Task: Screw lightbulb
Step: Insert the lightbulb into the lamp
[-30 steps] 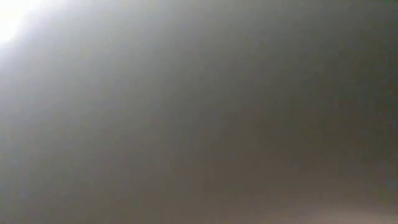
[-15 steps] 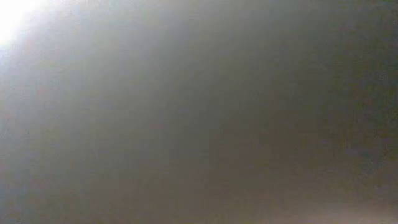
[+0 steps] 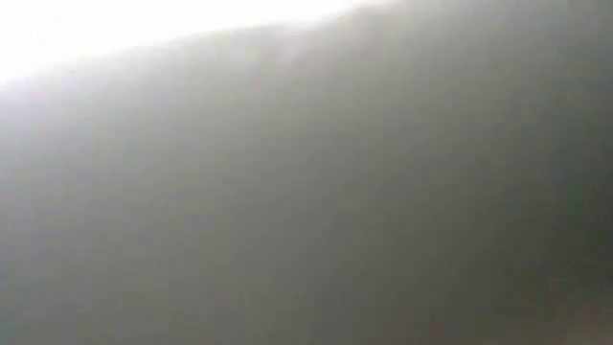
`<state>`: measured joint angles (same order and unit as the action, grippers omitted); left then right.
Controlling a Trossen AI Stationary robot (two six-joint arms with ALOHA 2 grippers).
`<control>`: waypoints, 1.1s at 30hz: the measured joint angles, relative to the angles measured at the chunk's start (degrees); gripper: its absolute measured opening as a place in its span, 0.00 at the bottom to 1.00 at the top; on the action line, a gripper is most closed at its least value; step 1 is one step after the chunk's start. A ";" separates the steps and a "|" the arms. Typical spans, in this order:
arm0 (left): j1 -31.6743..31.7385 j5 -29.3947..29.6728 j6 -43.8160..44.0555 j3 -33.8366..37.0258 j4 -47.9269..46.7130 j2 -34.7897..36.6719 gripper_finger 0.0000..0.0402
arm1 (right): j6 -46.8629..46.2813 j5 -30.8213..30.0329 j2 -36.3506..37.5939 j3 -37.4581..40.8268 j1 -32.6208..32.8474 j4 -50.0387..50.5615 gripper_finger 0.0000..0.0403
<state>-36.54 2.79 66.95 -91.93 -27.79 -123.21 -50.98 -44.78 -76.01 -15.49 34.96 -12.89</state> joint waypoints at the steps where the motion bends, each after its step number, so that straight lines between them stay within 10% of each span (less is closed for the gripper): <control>1: 0.25 0.93 0.55 -0.01 -0.82 -0.06 0.36 | 0.02 -0.10 0.00 0.00 0.00 -0.10 0.00; 19: 2.88 18.56 4.69 0.10 -9.72 6.95 0.36 | 0.66 0.19 0.00 0.00 0.02 -0.17 0.00; 33: 0.85 8.21 9.70 0.10 -5.56 6.71 0.36 | 0.66 0.29 0.00 0.00 0.02 -0.66 0.00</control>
<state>-35.69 11.00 76.65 -91.83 -33.35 -116.50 -50.33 -44.49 -76.01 -15.49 34.98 -13.55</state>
